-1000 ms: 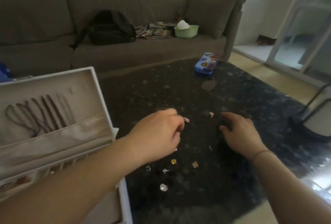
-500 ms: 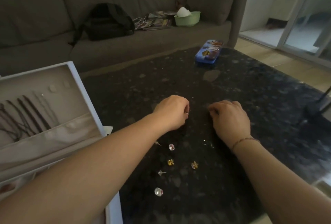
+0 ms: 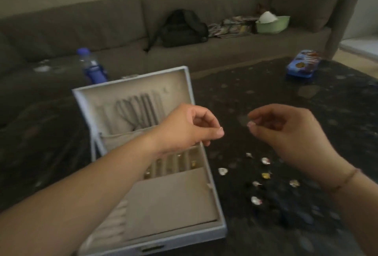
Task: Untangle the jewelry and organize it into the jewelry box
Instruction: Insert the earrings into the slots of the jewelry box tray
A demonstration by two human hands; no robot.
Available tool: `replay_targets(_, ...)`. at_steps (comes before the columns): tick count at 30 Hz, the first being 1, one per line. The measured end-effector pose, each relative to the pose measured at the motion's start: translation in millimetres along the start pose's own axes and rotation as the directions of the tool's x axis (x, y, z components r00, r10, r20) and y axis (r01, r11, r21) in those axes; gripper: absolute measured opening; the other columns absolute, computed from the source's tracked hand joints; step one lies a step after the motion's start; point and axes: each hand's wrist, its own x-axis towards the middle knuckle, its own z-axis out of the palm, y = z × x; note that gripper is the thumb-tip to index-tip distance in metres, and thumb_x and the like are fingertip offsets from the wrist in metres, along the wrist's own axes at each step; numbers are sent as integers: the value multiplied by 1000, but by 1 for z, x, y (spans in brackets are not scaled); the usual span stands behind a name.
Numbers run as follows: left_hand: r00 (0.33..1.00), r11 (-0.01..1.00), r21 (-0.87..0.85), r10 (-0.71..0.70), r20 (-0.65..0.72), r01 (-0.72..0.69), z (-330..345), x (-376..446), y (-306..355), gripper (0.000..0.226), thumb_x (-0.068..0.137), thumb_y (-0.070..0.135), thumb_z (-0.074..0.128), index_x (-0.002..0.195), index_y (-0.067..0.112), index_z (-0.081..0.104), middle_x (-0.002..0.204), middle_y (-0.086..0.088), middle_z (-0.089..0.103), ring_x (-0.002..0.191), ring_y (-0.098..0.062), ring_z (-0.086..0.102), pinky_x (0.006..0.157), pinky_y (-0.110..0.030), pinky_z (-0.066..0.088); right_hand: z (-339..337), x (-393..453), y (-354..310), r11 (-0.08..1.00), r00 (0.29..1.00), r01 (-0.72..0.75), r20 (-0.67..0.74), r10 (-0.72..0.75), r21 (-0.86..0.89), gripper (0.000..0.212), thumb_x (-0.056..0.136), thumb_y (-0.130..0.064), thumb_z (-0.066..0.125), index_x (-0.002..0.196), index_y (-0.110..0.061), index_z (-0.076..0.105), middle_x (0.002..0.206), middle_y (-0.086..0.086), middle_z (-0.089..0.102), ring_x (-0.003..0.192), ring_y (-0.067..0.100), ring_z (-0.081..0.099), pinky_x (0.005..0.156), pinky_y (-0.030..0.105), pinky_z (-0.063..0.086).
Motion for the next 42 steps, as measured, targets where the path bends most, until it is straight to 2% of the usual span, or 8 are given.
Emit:
replay_targets(4,989,987,162,12,-147,13,-62,-62,-29,10,78,14,82,84,11,75,77,-5,75,69,-12,69,71,-25,57,58,-14,-39,997,976,75,201,-79,25,20,80,-11,77,81,-31,73,75,-10,72,66,6,68,61,15,51)
replay_targets(7,961,905,419,44,-272,78,-83,-91,-57,9,76,28,84,74,26,75,71,13,69,66,-2,62,61,-11,46,94,-21,-55,993,945,119,306,-113,-1,25,78,-8,78,74,-31,71,72,-15,70,65,1,66,60,12,49)
replay_targets(11,935,826,557,128,-332,85,-88,-102,-86,10,76,31,83,72,30,74,67,14,59,71,0,57,61,-11,39,136,-22,-66,984,926,165,354,-134,-60,22,78,-16,79,72,-35,69,73,-21,68,62,-3,63,57,8,45)
replay_targets(20,960,754,656,160,-230,31,-73,-113,-103,17,91,37,63,90,27,76,82,9,59,79,-10,57,72,-35,53,194,-1,-63,968,922,133,384,-41,-214,20,81,-19,77,74,-35,68,73,-16,68,66,-8,61,56,1,44)
replay_targets(25,960,721,693,195,-198,-4,-75,-124,-110,18,92,30,56,91,22,72,85,9,60,80,-7,58,71,-32,54,188,8,-65,944,894,176,447,-35,-278,18,86,-17,71,90,-35,69,82,-16,68,67,-8,59,57,3,44)
replay_targets(30,953,740,672,213,-214,-15,-74,-124,-111,17,89,30,54,88,23,69,82,10,62,78,-8,60,67,-35,54,179,10,-72,777,789,349,612,58,-524,12,86,-37,69,98,-38,71,84,-18,62,74,2,59,65,14,50)
replay_targets(36,957,688,724,238,-166,-46,-71,-128,-114,30,89,37,41,83,24,68,77,9,61,71,-11,59,59,-35,53,189,4,-72,689,834,360,549,64,-629,10,85,-44,67,90,-39,75,84,-14,67,72,9,63,67,29,59)
replay_targets(42,949,743,667,248,-196,-56,-75,-133,-114,16,88,23,49,93,20,64,75,10,60,67,-9,56,59,-37,51,188,5,-70,644,833,407,553,30,-648,14,92,-40,58,96,-40,72,84,-16,65,72,6,61,69,27,58)
